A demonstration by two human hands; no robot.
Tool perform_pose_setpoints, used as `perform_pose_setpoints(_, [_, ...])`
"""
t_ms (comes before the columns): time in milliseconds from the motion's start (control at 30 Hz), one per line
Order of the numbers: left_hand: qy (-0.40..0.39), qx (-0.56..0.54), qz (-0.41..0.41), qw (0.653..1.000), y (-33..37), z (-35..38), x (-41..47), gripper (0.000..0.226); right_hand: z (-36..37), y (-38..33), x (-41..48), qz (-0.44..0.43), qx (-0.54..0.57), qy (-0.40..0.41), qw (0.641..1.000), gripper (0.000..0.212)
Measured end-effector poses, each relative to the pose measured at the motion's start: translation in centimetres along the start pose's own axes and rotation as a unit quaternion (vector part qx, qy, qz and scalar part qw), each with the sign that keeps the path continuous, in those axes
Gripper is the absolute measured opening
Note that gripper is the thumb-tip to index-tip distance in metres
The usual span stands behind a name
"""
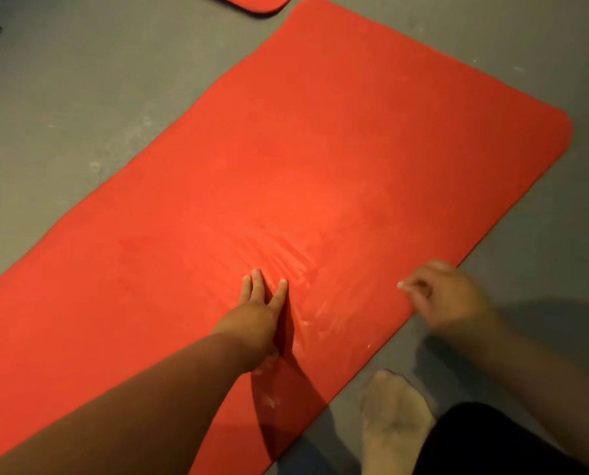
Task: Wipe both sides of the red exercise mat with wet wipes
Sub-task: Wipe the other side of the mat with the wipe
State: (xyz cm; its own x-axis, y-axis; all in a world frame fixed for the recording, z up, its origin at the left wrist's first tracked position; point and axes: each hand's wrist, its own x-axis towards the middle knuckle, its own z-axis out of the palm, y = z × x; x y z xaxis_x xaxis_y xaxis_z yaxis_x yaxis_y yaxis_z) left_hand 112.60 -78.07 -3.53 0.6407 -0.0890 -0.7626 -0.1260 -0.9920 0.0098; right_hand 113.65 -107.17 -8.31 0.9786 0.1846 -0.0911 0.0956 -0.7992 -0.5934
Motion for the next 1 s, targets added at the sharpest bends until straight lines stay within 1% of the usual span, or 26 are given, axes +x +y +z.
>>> perform_pose_setpoints(67, [-0.002, 0.001, 0.0, 1.0, 0.0, 0.2, -0.1, 0.117, -2.9, 2.1, 3.2, 0.09, -0.018, 0.071, 0.993, 0.01])
perform_pose_setpoints(100, [-0.003, 0.001, 0.001, 1.0, 0.0, 0.2, -0.1, 0.117, -3.5, 2.4, 3.9, 0.119, -0.022, 0.087, 0.989, 0.01])
perform_pose_setpoints(167, [0.001, 0.001, 0.006, 1.0, -0.1, 0.2, 0.0, 0.117, -2.3, 1.2, 2.7, 0.127, -0.041, 0.086, 0.987, 0.009])
perform_pose_setpoints(200, [0.004, 0.001, 0.012, 1.0, -0.2, 0.1, 0.0, 0.117, -0.8, 0.1, 1.4, 0.108, -0.049, 0.08, 0.99, 0.01])
perform_pose_setpoints(233, [0.008, 0.002, 0.016, 1.0, -0.3, 0.0, 0.1, 0.116, 0.8, -1.4, -0.2, 0.07, -0.043, 0.068, 0.994, 0.013])
perform_pose_setpoints(267, [0.01, 0.0, 0.019, 1.0, -0.4, 0.0, 0.2, 0.117, 2.4, -3.1, -1.9, 0.001, -0.025, 0.031, 0.999, 0.017])
perform_pose_setpoints(300, [0.011, -0.002, 0.019, 1.0, -0.5, 0.0, 0.2, 0.117, 3.8, -4.3, -3.5, -0.09, -0.001, -0.032, 0.995, 0.02])
perform_pose_setpoints(333, [0.015, -0.003, 0.019, 1.0, -0.6, 0.0, 0.2, 0.118, 4.8, -5.5, -4.7, -0.174, 0.008, -0.101, 0.979, 0.022])
perform_pose_setpoints(367, [0.021, -0.002, 0.022, 1.0, -0.8, 0.1, 0.2, 0.119, 5.3, -6.1, -5.2, -0.233, 0.005, -0.153, 0.96, 0.023])
perform_pose_setpoints(400, [0.025, -0.004, 0.026, 0.999, -0.9, 0.2, 0.2, 0.12, 5.4, -5.7, -4.8, -0.25, -0.002, -0.167, 0.954, 0.024])
perform_pose_setpoints(433, [0.029, -0.01, 0.029, 0.999, -1.0, 0.3, 0.1, 0.121, 4.9, -4.9, -3.5, -0.233, -0.015, -0.131, 0.964, 0.025])
perform_pose_setpoints(467, [0.037, -0.018, 0.03, 0.999, -1.2, 0.5, 0.1, 0.121, 4.1, -4.1, -1.6, -0.173, -0.026, -0.062, 0.983, 0.025])
perform_pose_setpoints(500, [0.046, -0.025, 0.032, 0.998, -1.5, 0.6, 0.2, 0.121, 2.7, -2.7, 0.6, -0.086, -0.04, 0.005, 0.995, 0.023])
perform_pose_setpoints(567, [0.059, -0.036, 0.037, 0.997, -1.7, 0.7, 0.0, 0.122, 0.1, -0.4, 4.3, 0.089, -0.056, 0.087, 0.991, 0.016])
perform_pose_setpoints(600, [0.063, -0.04, 0.037, 0.997, -1.7, 0.7, 0.0, 0.122, -0.3, -0.6, 5.0, 0.145, -0.064, 0.101, 0.982, 0.012])
perform_pose_setpoints(633, [0.066, -0.044, 0.038, 0.996, -1.7, 0.7, 0.0, 0.123, 0.2, -1.6, 4.9, 0.15, -0.086, 0.105, 0.979, 0.012])
perform_pose_setpoints(667, [0.069, -0.049, 0.039, 0.996, -1.8, 0.8, -0.1, 0.123, 1.7, -3.0, 3.8, 0.11, -0.105, 0.099, 0.984, 0.015])
perform_pose_setpoints(700, [0.074, -0.054, 0.038, 0.995, -1.9, 0.8, -0.1, 0.124, 3.4, -4.9, 2.1, 0.042, -0.093, 0.08, 0.992, 0.019])
perform_pose_setpoints(733, [0.081, -0.056, 0.039, 0.994, -2.1, 0.8, -0.1, 0.125, 5.1, -7.0, 0.0, -0.03, -0.077, 0.033, 0.996, 0.022])
perform_pose_setpoints(767, [0.09, -0.054, 0.043, 0.994, -2.3, 0.9, -0.1, 0.125, 6.5, -8.9, -2.1, -0.098, -0.06, -0.042, 0.992, 0.024])
perform_pose_setpoints(800, [0.098, -0.05, 0.048, 0.993, -2.5, 1.1, -0.3, 0.125, 7.4, -10.3, -3.7, -0.16, -0.05, -0.113, 0.979, 0.023])
perform_pose_setpoints(867, [0.108, -0.041, 0.06, 0.991, -3.1, 1.3, -0.6, 0.119, 8.1, -11.2, -4.2, -0.232, -0.047, -0.19, 0.953, 0.018])
perform_pose_setpoints(900, [0.115, -0.039, 0.068, 0.99, -3.5, 1.1, -0.7, 0.113, 7.8, -10.5, -3.1, -0.233, -0.05, -0.182, 0.954, 0.017])
perform_pose_setpoints(933, [0.127, -0.04, 0.074, 0.988, -4.2, 0.7, -0.7, 0.106, 7.4, -9.7, -1.4, -0.208, -0.052, -0.137, 0.967, 0.015])
perform_pose_setpoints(967, [0.146, -0.044, 0.077, 0.985, -5.1, 0.3, -0.6, 0.1, 6.5, -8.7, 0.9, -0.159, -0.053, -0.075, 0.983, 0.013])
perform_pose_setpoints(1000, [0.166, -0.05, 0.076, 0.982, -6.1, -0.2, -0.4, 0.096, 5.0, -7.6, 3.6, -0.084, -0.063, -0.008, 0.994, 0.011])
